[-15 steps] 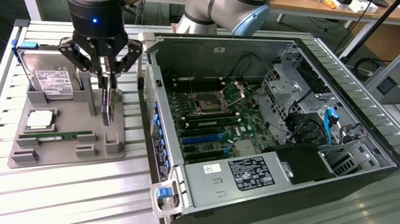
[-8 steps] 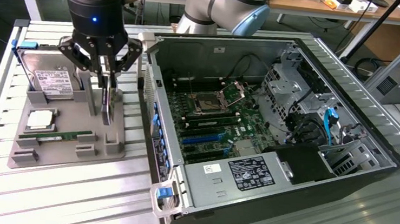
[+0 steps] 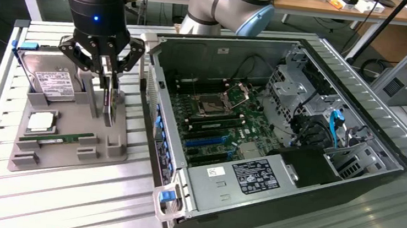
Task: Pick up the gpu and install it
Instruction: 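Pick up the gpu and move the gpu toward the slot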
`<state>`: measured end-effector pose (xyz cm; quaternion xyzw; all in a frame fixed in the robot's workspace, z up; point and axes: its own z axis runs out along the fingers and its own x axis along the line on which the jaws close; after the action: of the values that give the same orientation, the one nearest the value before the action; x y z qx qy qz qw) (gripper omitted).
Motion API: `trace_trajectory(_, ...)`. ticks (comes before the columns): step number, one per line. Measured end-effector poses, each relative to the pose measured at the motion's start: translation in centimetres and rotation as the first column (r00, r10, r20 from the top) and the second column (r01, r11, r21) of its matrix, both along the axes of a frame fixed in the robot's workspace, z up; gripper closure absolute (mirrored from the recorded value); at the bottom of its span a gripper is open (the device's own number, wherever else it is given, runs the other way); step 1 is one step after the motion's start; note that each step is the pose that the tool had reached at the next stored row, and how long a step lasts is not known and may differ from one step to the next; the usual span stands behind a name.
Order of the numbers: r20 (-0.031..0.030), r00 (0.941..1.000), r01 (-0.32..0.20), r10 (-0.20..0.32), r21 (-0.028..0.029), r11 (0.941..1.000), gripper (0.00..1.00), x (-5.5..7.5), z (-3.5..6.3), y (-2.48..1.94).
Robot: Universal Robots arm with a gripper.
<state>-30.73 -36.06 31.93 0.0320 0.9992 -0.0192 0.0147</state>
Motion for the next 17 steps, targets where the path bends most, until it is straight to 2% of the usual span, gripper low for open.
trace_trajectory(17,0.0000,1.0000,0.000,0.000,0.0000,1.0000,0.73,0.00,0.48,0.00)
